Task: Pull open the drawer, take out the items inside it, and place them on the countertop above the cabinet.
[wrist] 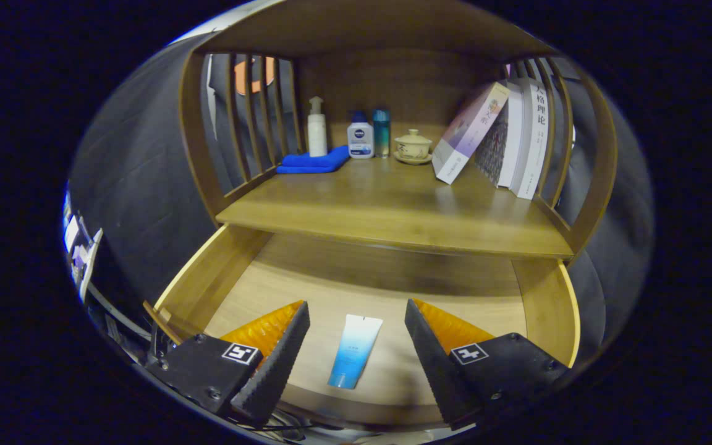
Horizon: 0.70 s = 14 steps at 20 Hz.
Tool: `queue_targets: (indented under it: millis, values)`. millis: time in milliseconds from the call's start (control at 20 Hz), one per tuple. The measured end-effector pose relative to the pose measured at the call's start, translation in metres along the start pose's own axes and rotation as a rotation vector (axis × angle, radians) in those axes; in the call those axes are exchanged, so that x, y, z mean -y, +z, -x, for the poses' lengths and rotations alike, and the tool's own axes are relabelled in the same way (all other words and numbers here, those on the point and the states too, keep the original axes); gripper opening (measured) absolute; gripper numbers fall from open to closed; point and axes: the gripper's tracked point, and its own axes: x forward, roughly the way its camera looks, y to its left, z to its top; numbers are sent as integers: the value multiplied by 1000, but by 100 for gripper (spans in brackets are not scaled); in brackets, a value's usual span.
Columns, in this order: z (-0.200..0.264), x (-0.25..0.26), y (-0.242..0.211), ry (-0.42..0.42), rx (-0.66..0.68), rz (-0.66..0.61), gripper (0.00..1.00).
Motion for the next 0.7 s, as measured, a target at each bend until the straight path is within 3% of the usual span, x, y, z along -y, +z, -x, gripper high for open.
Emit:
queue_targets:
  millis: [300,700]
  values:
    - [-33,-4,-30,17,-231,-32,96]
    - [-55,-8,-67,-24,-458,-9,92]
